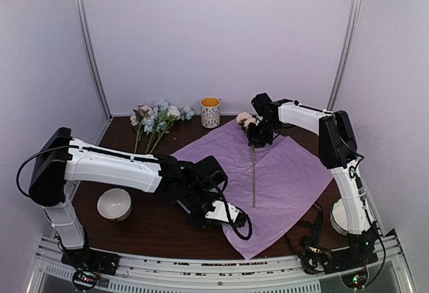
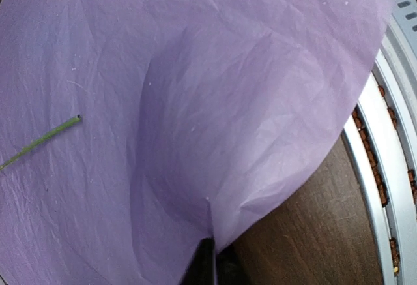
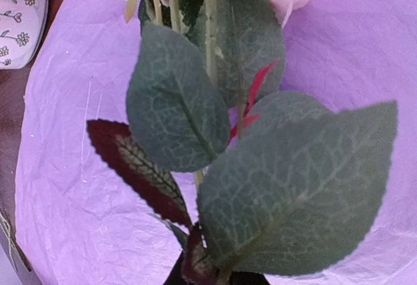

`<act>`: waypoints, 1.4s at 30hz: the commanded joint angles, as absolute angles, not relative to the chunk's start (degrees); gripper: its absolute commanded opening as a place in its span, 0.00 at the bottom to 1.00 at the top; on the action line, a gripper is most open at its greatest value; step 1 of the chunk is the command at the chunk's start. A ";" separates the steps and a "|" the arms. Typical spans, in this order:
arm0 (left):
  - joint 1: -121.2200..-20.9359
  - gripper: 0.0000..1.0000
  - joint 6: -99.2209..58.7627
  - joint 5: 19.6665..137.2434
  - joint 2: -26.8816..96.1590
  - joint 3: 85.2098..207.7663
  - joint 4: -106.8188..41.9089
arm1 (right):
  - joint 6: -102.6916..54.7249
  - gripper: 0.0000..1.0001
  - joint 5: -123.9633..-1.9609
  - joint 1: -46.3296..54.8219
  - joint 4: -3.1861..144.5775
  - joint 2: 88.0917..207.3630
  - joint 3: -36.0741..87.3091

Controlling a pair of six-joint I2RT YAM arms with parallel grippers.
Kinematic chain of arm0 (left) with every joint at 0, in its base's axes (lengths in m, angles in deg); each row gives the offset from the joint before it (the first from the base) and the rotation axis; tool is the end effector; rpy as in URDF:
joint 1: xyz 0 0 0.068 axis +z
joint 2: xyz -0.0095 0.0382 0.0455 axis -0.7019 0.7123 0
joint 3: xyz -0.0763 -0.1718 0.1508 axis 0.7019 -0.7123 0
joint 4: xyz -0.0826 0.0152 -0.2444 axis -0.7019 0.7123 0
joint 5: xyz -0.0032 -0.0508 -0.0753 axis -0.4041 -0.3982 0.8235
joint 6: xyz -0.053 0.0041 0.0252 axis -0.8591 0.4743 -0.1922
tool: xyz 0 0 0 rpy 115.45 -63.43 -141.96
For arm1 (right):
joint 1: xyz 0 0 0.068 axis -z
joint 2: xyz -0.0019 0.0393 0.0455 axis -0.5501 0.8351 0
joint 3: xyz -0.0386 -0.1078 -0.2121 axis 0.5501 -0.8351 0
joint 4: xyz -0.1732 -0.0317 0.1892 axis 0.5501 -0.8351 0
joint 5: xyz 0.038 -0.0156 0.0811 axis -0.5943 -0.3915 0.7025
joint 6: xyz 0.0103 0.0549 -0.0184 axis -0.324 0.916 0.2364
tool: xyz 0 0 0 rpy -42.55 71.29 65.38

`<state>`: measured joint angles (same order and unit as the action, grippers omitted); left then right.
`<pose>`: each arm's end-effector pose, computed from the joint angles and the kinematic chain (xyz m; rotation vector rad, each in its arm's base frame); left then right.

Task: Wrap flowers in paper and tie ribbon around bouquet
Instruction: Place the fake flower on the flattened wrapping paper, then pick up the fake flower from the corner of the board.

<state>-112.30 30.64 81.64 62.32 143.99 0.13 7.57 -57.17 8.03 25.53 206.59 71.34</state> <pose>0.1279 -0.3346 0.1514 2.2229 1.5660 -0.4188 0.4432 0.2208 0.1379 0.2446 2.8087 0.6206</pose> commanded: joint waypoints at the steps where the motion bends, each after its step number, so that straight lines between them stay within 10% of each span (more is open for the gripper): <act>1: -111.46 0.32 30.41 82.88 63.26 147.73 4.23 | 8.46 0.22 -57.15 7.95 25.52 201.69 68.90; 9: -111.42 0.88 29.63 82.43 60.15 152.80 15.11 | 4.77 0.50 -59.18 7.88 23.38 190.00 63.89; 12: -111.27 0.92 29.12 82.22 56.73 152.82 16.44 | 3.40 0.52 -59.95 7.64 25.46 183.05 58.79; 18: -97.35 0.88 12.88 75.47 55.00 155.81 9.41 | -0.57 0.52 -62.19 5.57 27.29 171.47 50.39; 27: -71.26 0.51 -14.09 61.95 69.33 168.08 5.03 | -2.93 0.50 -61.41 4.39 29.00 166.13 40.09; 42: -63.23 0.43 -15.55 67.11 87.10 177.52 9.84 | -2.59 0.48 -62.60 4.10 27.20 166.70 35.08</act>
